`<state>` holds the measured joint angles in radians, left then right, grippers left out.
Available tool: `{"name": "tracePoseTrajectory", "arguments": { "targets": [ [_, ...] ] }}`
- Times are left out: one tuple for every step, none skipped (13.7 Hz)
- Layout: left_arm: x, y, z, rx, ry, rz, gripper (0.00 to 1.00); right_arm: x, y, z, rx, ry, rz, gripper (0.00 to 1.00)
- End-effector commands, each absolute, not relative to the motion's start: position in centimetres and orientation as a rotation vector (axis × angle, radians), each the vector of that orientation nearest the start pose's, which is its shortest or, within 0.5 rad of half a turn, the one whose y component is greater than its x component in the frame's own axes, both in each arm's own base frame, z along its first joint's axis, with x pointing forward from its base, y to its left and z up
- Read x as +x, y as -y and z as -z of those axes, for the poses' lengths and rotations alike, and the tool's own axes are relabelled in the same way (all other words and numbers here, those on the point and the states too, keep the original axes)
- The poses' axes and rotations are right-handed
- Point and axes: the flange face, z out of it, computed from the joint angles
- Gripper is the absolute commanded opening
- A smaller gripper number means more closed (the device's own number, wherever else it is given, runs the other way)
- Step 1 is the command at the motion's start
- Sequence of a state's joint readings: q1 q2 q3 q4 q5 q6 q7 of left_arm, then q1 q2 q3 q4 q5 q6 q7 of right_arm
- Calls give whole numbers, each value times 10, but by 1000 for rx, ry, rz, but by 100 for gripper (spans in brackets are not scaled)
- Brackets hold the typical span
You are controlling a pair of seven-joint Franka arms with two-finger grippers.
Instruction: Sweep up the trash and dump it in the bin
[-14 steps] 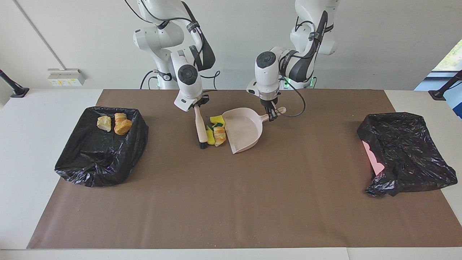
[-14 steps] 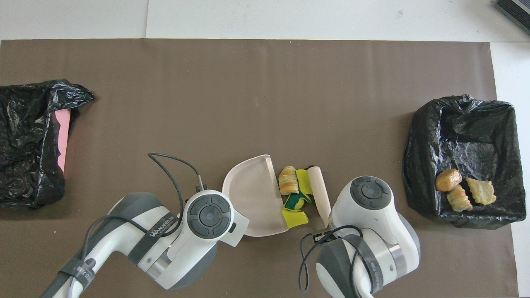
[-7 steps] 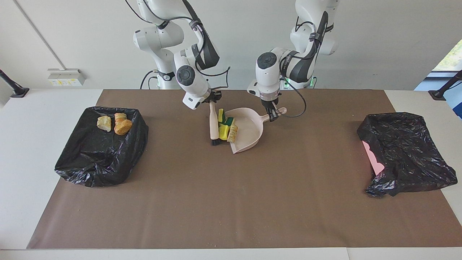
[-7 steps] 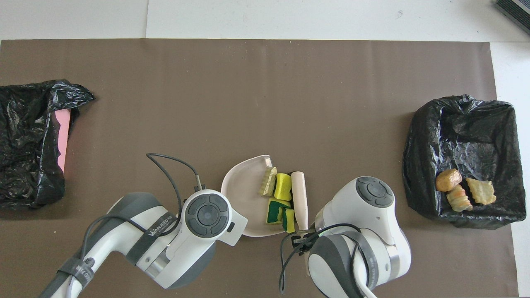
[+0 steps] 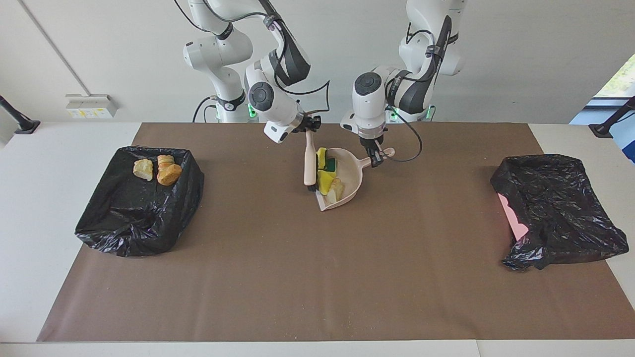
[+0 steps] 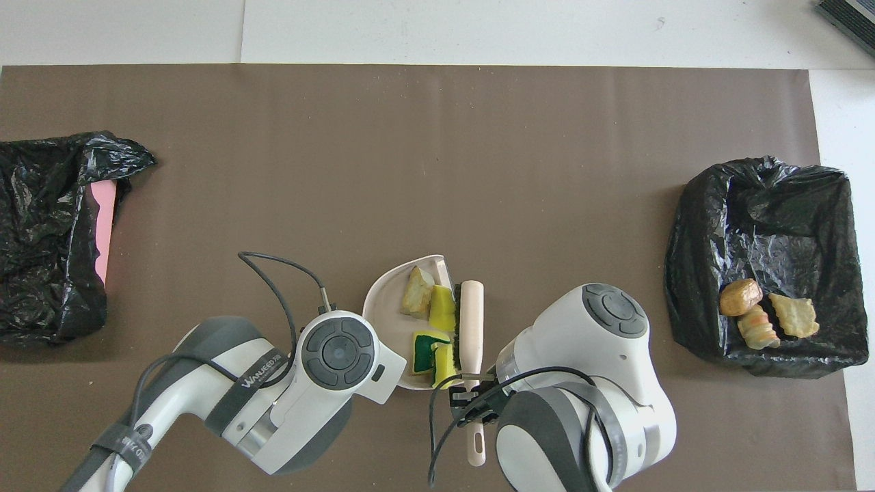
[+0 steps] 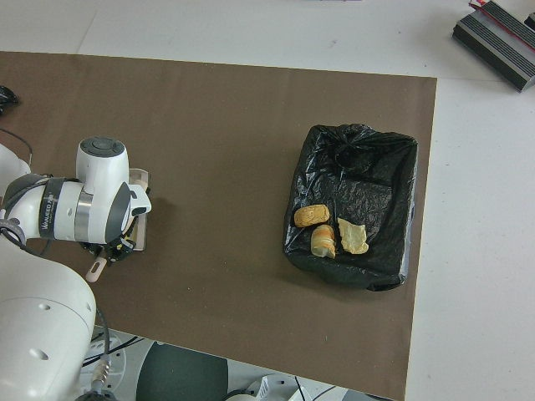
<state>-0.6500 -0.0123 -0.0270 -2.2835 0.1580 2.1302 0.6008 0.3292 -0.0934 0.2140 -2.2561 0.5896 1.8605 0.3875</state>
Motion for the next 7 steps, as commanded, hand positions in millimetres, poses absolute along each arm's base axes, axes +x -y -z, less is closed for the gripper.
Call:
{"name": "tracePoseTrajectory", "arguments": {
  "targets": [
    [395,289,-344,-2326,-1884,-191,0,386,-276,-442,-2894,-270,-689,0],
    [400,284,-344,-2337,-1872,-191,0,382,-276,-445,-2982,-281,-702,0],
    [402,284,-345,-2331,-1881,-188,0,378,-269,-443,-3038,-252,-682,0],
    [404,283,-346,-2316,-1901,-188,0,374,-260,-436,-3087,-195,-679,0],
    [407,280,-345,-2314,-1906,-193,0,373,-248,-432,-3120,-102,-670,0],
    [414,275,-344,-2330,-1889,-195,0,374,-240,-428,-3133,-49,-674,0],
    [416,274,-344,-2335,-1886,-195,0,377,-233,-426,-3141,-60,-673,0]
  ]
}}
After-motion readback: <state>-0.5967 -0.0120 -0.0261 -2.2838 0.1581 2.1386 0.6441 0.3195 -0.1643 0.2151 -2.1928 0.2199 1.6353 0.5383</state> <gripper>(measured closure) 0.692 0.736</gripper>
